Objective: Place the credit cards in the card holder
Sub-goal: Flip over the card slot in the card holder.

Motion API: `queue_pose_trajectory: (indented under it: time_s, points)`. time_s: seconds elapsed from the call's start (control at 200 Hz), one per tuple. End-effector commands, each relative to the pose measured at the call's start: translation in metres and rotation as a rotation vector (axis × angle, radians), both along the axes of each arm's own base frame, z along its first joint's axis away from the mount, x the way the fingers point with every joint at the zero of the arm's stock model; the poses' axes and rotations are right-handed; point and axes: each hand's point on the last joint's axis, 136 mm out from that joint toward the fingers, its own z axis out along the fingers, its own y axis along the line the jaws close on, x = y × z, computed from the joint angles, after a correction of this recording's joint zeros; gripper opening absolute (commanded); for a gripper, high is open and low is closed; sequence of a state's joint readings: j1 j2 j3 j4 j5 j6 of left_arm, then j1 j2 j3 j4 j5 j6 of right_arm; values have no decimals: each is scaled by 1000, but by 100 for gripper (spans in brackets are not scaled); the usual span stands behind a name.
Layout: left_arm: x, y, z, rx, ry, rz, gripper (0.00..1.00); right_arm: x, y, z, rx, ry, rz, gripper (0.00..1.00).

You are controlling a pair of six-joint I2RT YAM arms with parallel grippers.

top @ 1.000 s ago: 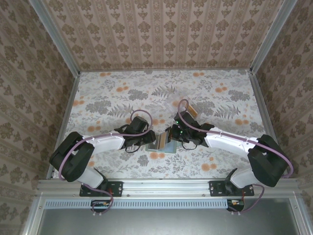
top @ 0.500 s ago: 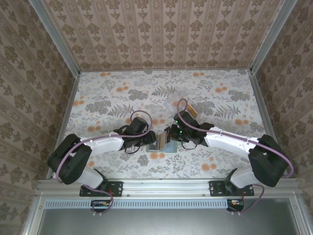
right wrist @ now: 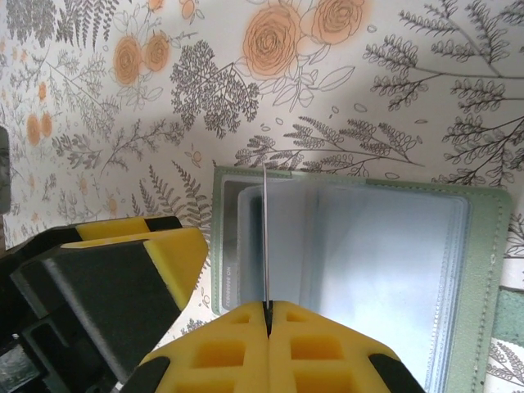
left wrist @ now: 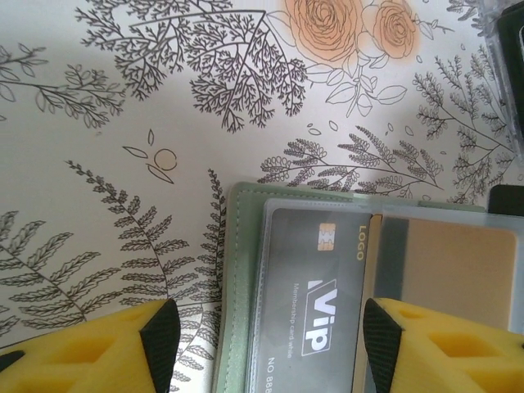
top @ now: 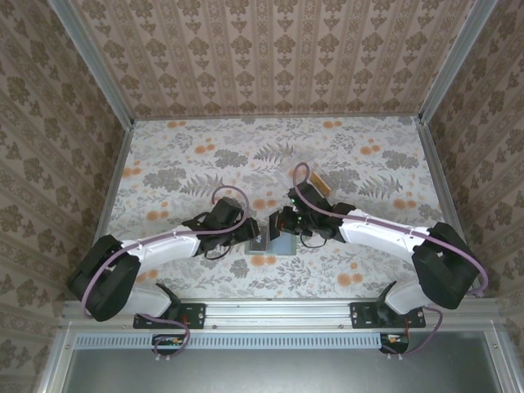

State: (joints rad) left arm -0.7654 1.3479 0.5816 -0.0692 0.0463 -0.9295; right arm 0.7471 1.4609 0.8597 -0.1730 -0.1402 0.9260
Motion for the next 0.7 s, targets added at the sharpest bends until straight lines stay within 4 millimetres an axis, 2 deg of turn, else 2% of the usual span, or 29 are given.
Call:
queue_pose_trajectory:
  time_s: [0.0,0.195,0.475,0.695]
  points:
    - [-2,10,1,16,-12,34,64,3,17,10,41,-13,45,0]
    - [-2,14,5,19,-23,50,65,4,22,6,33,1,56,0]
    - [-4,20,3,34,-22,67,66,3,-4,-1,-62,2,-11,0]
    - [-4,12,-3,32,6,31,62,-1,4,-9,48,32,3,0]
